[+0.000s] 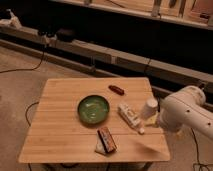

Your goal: Place the ceramic cup in the ceramic bowl

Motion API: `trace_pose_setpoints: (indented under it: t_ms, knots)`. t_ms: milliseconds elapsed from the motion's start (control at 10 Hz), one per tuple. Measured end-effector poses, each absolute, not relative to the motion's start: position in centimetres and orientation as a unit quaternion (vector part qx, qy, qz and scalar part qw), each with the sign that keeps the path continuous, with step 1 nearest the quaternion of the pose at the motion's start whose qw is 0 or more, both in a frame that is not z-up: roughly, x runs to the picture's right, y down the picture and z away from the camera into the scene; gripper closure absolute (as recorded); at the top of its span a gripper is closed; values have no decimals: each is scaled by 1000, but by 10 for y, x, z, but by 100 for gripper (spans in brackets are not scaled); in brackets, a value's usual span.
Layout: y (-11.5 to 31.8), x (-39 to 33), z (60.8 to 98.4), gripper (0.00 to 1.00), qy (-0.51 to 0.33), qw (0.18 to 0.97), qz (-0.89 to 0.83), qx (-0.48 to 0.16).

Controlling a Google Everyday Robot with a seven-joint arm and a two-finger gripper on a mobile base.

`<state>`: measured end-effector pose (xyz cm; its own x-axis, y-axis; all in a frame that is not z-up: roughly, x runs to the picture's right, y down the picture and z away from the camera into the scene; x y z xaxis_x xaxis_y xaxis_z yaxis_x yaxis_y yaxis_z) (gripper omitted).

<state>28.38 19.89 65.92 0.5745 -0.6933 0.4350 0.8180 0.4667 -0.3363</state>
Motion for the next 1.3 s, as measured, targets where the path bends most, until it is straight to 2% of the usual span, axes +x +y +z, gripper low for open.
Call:
trace_pose_setpoints:
  t_ms: [700, 1300]
  knots:
    - [204, 309, 654, 20, -108, 899, -367, -213]
    - [170, 353, 646, 20, -31, 915, -359, -181]
